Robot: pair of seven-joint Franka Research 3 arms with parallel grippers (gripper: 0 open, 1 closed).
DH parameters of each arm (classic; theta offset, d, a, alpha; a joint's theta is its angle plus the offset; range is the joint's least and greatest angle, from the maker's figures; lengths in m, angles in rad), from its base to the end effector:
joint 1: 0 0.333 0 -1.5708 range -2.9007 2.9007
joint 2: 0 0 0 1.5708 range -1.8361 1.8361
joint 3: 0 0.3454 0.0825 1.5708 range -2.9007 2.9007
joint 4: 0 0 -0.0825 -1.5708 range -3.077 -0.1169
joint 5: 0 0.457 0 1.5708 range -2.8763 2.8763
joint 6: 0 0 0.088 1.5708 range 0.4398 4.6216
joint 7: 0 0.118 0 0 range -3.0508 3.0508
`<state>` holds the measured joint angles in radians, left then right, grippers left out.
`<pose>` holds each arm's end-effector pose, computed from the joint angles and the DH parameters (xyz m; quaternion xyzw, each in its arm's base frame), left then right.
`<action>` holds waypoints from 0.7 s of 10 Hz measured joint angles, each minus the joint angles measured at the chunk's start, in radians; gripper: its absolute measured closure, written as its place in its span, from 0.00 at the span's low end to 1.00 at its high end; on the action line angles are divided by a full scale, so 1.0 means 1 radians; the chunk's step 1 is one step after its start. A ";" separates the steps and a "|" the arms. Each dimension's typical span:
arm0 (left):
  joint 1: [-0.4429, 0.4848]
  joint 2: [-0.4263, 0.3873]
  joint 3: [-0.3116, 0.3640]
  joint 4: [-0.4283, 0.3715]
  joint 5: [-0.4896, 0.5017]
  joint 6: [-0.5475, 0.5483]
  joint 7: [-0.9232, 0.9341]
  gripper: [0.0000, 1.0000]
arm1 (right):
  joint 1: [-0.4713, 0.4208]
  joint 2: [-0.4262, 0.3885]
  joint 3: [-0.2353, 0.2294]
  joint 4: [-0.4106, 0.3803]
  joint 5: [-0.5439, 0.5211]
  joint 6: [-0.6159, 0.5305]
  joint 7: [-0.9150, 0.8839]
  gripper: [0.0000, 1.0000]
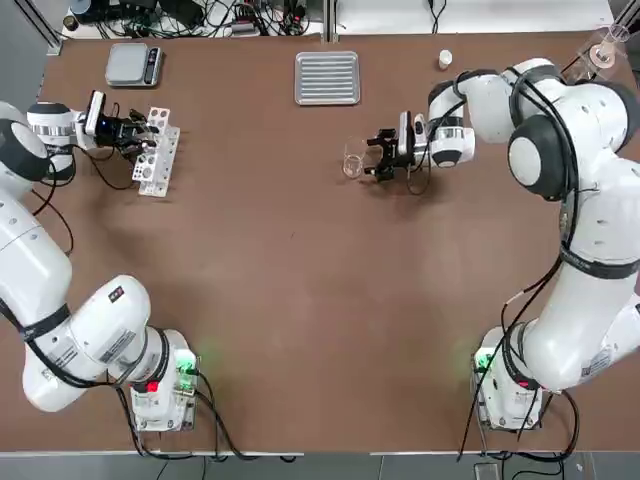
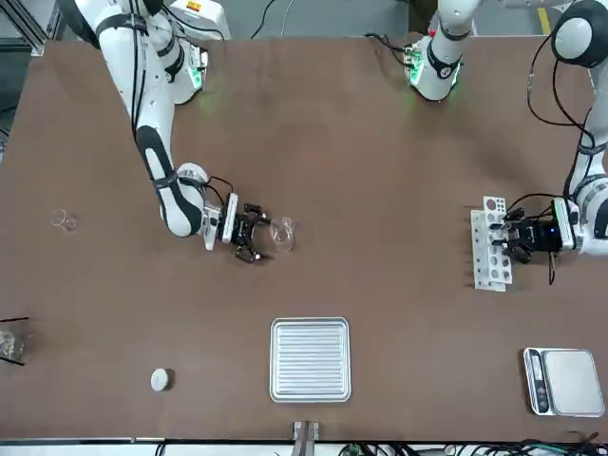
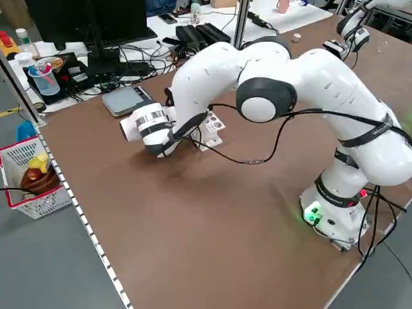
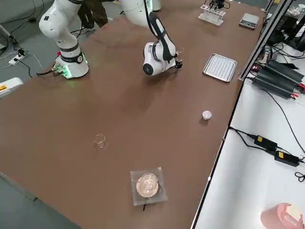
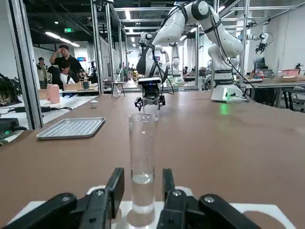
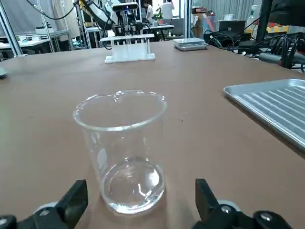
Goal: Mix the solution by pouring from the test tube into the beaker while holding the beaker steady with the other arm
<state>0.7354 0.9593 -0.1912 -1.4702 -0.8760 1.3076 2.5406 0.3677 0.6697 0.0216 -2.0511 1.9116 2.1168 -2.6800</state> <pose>0.6213 0.2713 0.0986 0.4922 -0.5523 0.4705 0.4810 0.5479 0.2819 0.0529 -0.6320 -0.5233 -0.4239 0.3836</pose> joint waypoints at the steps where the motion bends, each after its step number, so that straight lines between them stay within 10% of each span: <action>1: 0.000 0.000 -0.001 0.000 0.000 -0.002 0.003 0.70 | 0.001 0.000 0.005 -0.002 0.003 0.000 0.000 0.00; 7: 0.000 0.000 -0.007 -0.004 -0.005 -0.007 0.006 0.78 | 0.001 0.002 0.019 -0.008 0.012 0.002 -0.001 0.00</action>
<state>0.7355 0.9593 -0.1981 -1.4746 -0.8808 1.3010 2.5465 0.3683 0.6716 0.0406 -2.0587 1.9233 2.1185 -2.6808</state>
